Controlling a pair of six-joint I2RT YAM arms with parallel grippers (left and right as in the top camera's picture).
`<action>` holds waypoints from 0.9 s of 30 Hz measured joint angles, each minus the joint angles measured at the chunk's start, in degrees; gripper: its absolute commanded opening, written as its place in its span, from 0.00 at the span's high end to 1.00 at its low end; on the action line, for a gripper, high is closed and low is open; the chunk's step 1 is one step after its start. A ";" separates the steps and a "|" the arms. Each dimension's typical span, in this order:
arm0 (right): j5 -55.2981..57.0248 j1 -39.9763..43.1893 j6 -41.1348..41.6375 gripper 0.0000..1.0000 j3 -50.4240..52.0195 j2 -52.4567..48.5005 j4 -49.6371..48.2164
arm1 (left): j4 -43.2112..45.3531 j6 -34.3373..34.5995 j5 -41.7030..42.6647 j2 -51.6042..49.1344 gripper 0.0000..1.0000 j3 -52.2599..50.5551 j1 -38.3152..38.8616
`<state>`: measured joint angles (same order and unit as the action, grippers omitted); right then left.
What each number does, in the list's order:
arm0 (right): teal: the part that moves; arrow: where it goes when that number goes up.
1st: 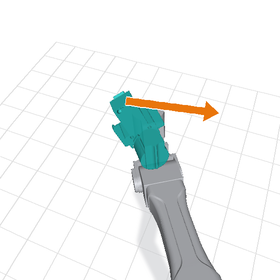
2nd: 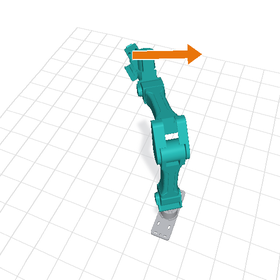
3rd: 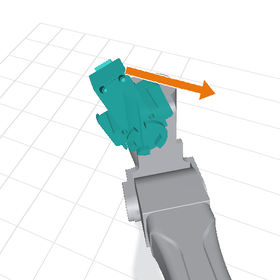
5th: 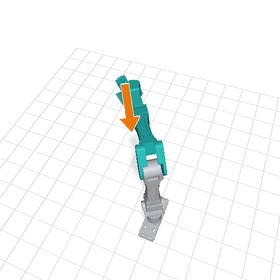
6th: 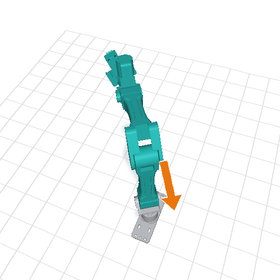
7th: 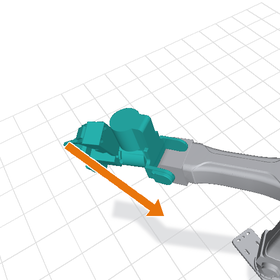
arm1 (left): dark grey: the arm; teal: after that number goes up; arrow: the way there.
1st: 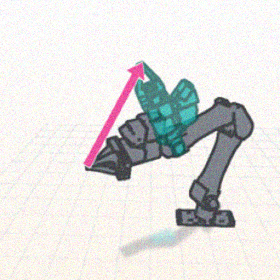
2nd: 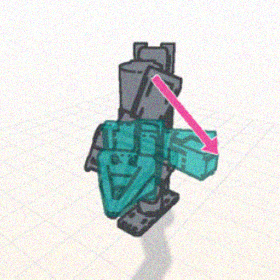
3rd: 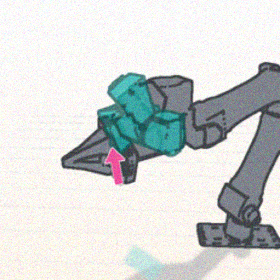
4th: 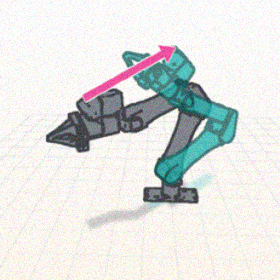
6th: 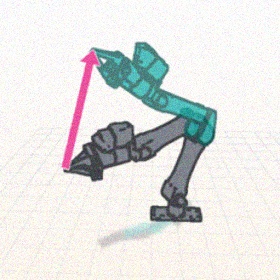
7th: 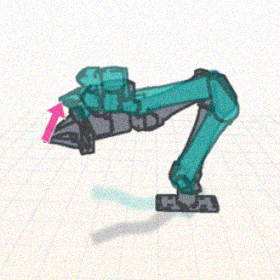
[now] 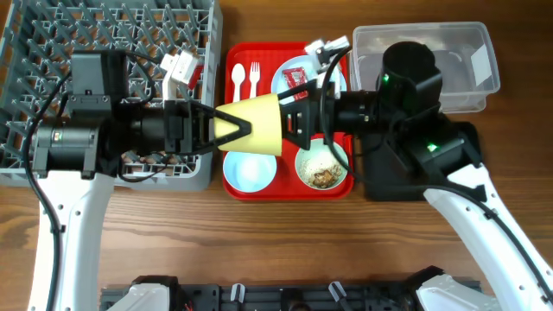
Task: Sort waste into correct bins and load items into the dishwasher rack
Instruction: 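Place the yellow cup into the dish rack with the left gripper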
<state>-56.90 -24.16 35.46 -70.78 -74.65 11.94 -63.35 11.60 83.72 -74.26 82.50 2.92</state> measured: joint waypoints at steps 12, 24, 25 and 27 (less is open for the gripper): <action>9.33 10.43 -9.16 0.00 -0.24 9.66 32.28 | -3.98 0.66 -49.29 5.31 0.45 0.00 -3.43; 29.44 -4.28 -12.44 0.00 -0.48 11.08 51.34 | -9.57 7.69 -83.01 -3.91 0.47 0.00 -3.58; 30.82 -5.66 -12.66 0.00 -0.48 11.08 51.39 | -9.57 8.11 -83.97 -5.57 0.47 0.00 -3.58; 32.76 -7.45 -12.83 0.00 -0.48 11.08 51.47 | -9.55 8.83 -85.09 -8.79 0.47 0.00 -3.56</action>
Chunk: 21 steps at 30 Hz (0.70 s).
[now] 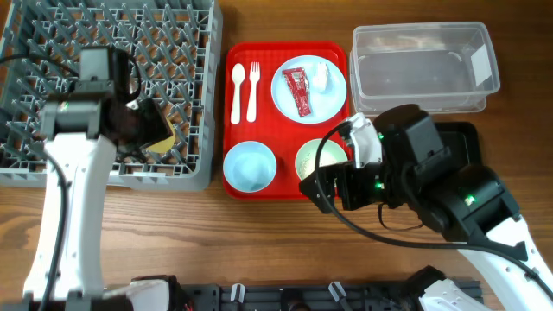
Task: Sort waste into correct bins and load items into the dishwasher rack
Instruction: 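Place the yellow cup into the dish rack with the left gripper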
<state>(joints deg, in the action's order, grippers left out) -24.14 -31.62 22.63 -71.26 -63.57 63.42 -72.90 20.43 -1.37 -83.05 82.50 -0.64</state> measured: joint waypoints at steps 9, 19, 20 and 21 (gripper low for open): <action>3.67 -1.25 0.00 0.00 0.00 0.00 -0.04 | 0.00 1.64 -1.38 -12.44 0.36 -0.04 2.34; 5.20 -1.25 0.00 0.00 0.00 0.00 -0.26 | -0.68 2.25 -1.33 -15.41 0.00 -0.04 3.26; 5.20 -1.25 0.00 0.00 0.00 0.00 -0.28 | -0.85 2.27 -0.94 -15.41 0.00 -0.04 3.15; 5.20 -1.25 0.00 0.00 0.00 0.00 -0.33 | -1.14 2.27 -0.50 -15.39 0.00 -0.04 2.97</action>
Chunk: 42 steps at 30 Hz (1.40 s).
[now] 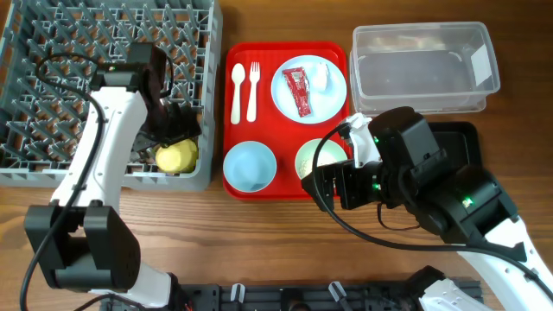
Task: Sort waste into correct bins and load items into the dishwasher rack
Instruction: 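Place the yellow cup into the dish rack with the left gripper, then grasp the red snack wrapper on the plate with the right gripper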
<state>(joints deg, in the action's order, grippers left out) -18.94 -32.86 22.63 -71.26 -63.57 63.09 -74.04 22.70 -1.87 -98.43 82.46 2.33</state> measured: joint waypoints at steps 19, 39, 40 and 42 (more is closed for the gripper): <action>6.38 -2.27 0.20 0.10 -0.02 -4.44 -6.16 | -5.92 -4.61 13.22 29.49 0.00 5.01 -0.59; 3.17 -3.30 6.19 0.19 -0.04 -21.73 -21.70 | -9.57 -7.41 14.43 44.72 0.00 5.53 -0.39; 3.15 -2.95 5.75 0.20 -0.04 -21.88 -22.08 | -9.57 -7.41 14.43 44.72 0.00 5.53 -0.39; 3.26 -1.86 4.92 0.20 -0.63 -22.88 -21.18 | -9.57 -7.41 14.43 44.72 0.00 5.53 -0.39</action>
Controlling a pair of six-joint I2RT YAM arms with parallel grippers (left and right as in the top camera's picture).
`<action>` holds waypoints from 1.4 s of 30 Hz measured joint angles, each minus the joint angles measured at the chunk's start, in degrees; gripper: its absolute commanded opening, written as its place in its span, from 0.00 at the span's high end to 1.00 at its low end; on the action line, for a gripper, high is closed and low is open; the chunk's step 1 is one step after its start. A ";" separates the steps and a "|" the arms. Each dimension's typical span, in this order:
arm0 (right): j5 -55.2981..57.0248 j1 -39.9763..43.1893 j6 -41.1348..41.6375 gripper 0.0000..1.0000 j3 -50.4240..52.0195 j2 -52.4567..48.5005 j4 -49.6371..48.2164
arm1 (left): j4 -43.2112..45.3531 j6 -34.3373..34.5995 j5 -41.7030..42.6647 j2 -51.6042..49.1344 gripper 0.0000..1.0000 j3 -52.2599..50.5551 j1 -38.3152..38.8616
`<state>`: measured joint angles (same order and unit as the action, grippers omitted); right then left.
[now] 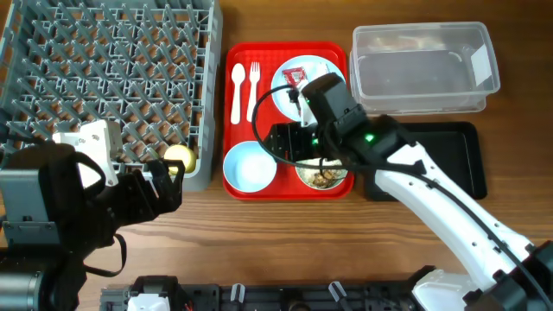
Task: Sort waste into correct bins and load items into the dishwasher rack
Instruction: 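Grasp the red snack wrapper on the plate with the right gripper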
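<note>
The yellow cup rests in the front right corner of the grey dishwasher rack. My left gripper hangs just in front of the rack, near the cup but apart from it, open and empty. On the red tray sit a blue bowl, a bowl of food scraps, a white spoon, a fork and a plate with a red packet. My right gripper hovers open over the tray between the two bowls.
A clear plastic bin stands at the back right, with a black bin in front of it, partly under my right arm. My left arm's large body covers the table's front left.
My left gripper has let go of the yellow cup and pulled back to the front of the rack. My right arm has moved from the front right to over the tray.
Both grippers held the yellow cup over the tray. Then the left one had it over the rack while the right arm sat back at the front right. Then the cup was down in the rack's front right corner, where it now lies released.
</note>
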<state>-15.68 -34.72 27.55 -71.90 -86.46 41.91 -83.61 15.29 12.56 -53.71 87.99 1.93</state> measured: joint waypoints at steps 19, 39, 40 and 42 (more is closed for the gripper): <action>10.99 9.01 -16.57 0.37 -19.58 -34.36 -12.26 | 0.00 0.24 0.02 0.00 0.00 0.00 0.00; 14.86 9.01 -13.70 0.96 -19.32 -34.75 -11.04 | 0.00 0.26 0.02 0.00 0.00 0.00 0.00; 15.28 9.05 -13.64 0.96 -19.30 -32.63 -10.64 | 0.02 0.26 0.04 0.00 0.00 0.00 0.00; 16.52 9.35 -13.46 0.96 -19.32 -26.49 -9.94 | -0.02 0.26 0.04 0.00 0.00 0.00 0.00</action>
<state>0.84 -25.36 14.09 -91.22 -112.95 31.97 -83.64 15.55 12.60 -53.71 87.99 1.93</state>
